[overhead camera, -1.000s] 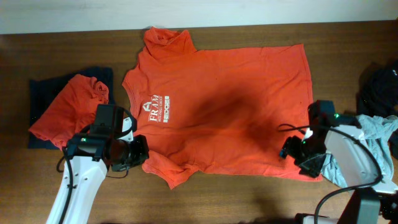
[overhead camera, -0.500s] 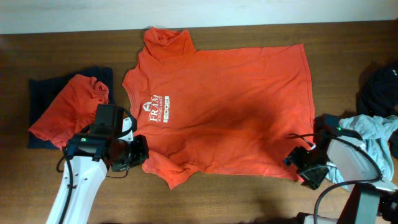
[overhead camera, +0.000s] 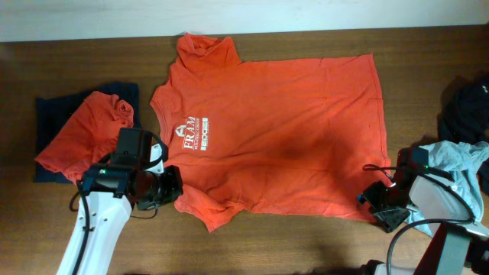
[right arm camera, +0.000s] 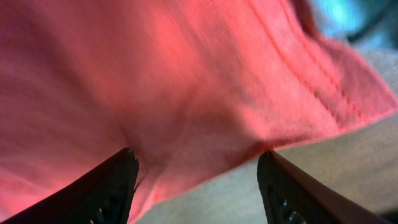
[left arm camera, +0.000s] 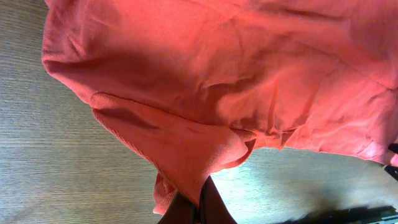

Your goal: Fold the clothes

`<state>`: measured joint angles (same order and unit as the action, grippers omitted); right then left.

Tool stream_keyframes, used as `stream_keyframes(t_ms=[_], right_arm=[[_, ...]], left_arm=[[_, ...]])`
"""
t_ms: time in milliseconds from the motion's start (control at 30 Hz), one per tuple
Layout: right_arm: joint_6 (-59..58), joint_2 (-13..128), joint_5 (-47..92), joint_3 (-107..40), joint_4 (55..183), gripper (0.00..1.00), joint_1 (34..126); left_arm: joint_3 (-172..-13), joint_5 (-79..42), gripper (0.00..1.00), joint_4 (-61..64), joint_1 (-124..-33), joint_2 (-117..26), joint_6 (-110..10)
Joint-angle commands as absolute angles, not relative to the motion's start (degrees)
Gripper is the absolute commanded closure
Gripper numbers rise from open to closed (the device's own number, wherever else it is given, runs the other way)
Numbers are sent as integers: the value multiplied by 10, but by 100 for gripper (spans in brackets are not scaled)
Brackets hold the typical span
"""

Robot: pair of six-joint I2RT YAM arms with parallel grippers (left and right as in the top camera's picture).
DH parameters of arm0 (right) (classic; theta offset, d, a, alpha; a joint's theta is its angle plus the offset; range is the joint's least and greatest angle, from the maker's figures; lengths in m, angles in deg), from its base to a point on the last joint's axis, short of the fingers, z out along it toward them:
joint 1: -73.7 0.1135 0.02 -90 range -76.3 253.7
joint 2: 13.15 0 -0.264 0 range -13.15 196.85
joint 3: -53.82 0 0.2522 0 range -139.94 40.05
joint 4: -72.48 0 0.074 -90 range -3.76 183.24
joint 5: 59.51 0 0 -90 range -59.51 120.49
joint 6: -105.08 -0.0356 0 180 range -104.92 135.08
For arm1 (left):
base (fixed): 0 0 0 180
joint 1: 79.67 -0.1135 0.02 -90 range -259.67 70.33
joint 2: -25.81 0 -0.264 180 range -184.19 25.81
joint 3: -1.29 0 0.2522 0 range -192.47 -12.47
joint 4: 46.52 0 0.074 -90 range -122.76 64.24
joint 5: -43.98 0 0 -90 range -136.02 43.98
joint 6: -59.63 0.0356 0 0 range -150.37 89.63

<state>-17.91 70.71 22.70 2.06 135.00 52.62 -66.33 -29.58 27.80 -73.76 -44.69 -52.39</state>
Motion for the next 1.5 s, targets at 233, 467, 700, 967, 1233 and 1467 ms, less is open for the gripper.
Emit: stream_keyframes(t_ms=[233, 467, 700, 967, 1233, 1467], right_arm=[[-184, 705, 255, 24, 1366, 8, 522], [-185, 706, 263, 27, 1350, 28, 522], [-184, 706, 299, 27, 1355, 73, 522], [-149, 704, 299, 9, 1371, 96, 523], [-74, 703, 286, -56, 1448, 96, 523], [-67, 701, 277, -98, 1486, 96, 524]], left_arm=[[-674, -300, 100, 273, -739, -446, -513], [-674, -300, 100, 268, -739, -446, -513], [-674, -300, 100, 268, -739, -446, -513], [-674, -299, 99, 268, -739, -446, -513], [-674, -298, 100, 267, -739, -446, -513], [-708, -291, 99, 284, -739, -445, -505]])
